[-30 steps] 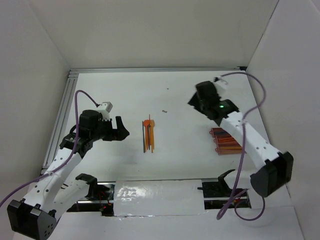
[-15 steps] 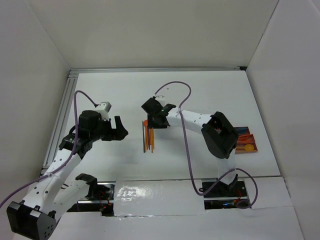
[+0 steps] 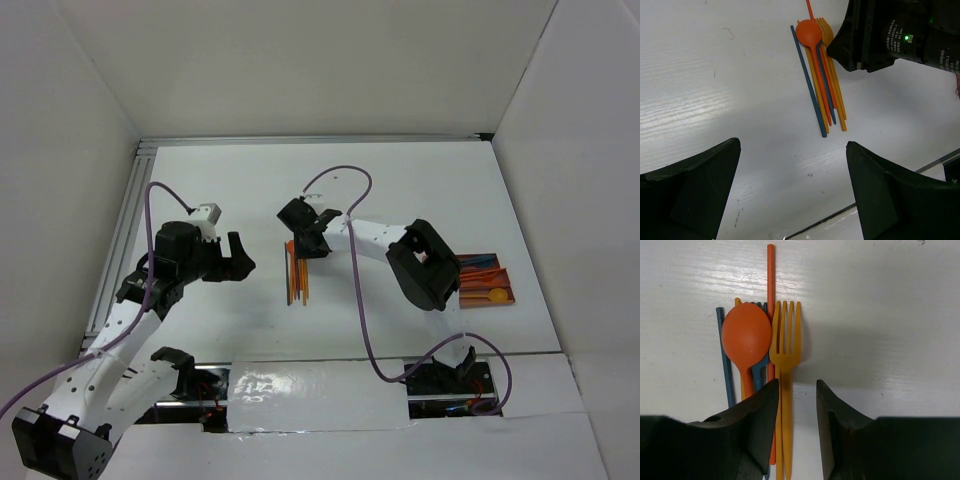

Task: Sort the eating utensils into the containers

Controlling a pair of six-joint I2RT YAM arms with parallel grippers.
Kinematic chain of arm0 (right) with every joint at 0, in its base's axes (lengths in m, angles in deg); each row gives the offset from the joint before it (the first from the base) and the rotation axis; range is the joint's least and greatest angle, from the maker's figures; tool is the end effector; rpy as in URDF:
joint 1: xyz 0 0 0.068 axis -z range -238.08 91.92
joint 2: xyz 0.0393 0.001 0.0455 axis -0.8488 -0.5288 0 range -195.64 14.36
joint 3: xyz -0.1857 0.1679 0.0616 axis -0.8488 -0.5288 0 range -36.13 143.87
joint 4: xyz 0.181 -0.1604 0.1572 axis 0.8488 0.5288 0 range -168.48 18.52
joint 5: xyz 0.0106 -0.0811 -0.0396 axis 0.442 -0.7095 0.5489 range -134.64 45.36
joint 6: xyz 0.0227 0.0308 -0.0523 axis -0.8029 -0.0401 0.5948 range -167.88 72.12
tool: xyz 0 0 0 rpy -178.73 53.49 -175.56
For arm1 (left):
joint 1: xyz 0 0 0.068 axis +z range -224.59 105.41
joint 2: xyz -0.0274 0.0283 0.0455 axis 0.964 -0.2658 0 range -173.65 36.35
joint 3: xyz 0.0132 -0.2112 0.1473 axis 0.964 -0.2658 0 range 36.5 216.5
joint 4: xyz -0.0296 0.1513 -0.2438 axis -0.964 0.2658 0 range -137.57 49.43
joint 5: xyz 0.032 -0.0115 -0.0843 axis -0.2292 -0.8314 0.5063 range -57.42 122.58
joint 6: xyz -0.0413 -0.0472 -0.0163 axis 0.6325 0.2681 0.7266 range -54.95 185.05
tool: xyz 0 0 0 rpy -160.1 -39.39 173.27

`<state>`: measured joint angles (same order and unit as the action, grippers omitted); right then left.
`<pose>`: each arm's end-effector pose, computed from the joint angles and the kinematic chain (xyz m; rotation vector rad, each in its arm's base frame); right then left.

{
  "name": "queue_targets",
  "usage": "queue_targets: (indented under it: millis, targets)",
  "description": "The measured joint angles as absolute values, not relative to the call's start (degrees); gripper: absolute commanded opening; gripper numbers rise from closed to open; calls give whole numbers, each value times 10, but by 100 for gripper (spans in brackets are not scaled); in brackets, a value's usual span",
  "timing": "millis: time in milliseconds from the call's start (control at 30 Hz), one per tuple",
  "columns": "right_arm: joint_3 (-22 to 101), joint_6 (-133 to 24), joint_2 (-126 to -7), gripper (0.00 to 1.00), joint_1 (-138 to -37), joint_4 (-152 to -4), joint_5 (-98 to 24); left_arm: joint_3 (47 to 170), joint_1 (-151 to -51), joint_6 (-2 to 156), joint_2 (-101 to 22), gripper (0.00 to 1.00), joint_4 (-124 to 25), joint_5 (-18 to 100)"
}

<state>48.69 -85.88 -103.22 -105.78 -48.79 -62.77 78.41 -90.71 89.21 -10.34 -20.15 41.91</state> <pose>0.3171 0.3252 0.1279 -0.1175 2.5756 0.1282 0.2208 -0.0724 0.2652 -0.0549 2.1807 -0.5813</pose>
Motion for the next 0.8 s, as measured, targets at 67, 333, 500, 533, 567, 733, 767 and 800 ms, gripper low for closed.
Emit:
queue_targets:
  millis: [67, 333, 500, 533, 567, 733, 767, 800]
  targets:
    - [487, -859, -1032, 40, -1056, -489, -628, 784, -907, 892, -104, 100, -201, 419]
    - [487, -857, -1038, 28, -1054, -493, -624, 784, -907, 892, -104, 100, -201, 419]
    - [486, -858, -1047, 32, -1051, -508, -617, 784, -907, 892, -104, 100, -201, 419]
    - [486, -857, -1047, 32, -1050, -510, -617, 784, -907, 892, -104, 100, -201, 419]
    - [486, -857, -1047, 30, -1049, -511, -617, 784, -907, 892, -104, 99, -201, 419]
    - [486, -855, -1049, 0, -1046, -513, -619, 784, -907, 891, -105, 100, -201, 419]
    - [485, -856, -1049, 0, -1045, -513, -619, 784, -907, 892, -105, 100, -201, 419]
    - [485, -860, -1049, 0, -1043, -513, -620, 784, -907, 892, -105, 100, -201, 419]
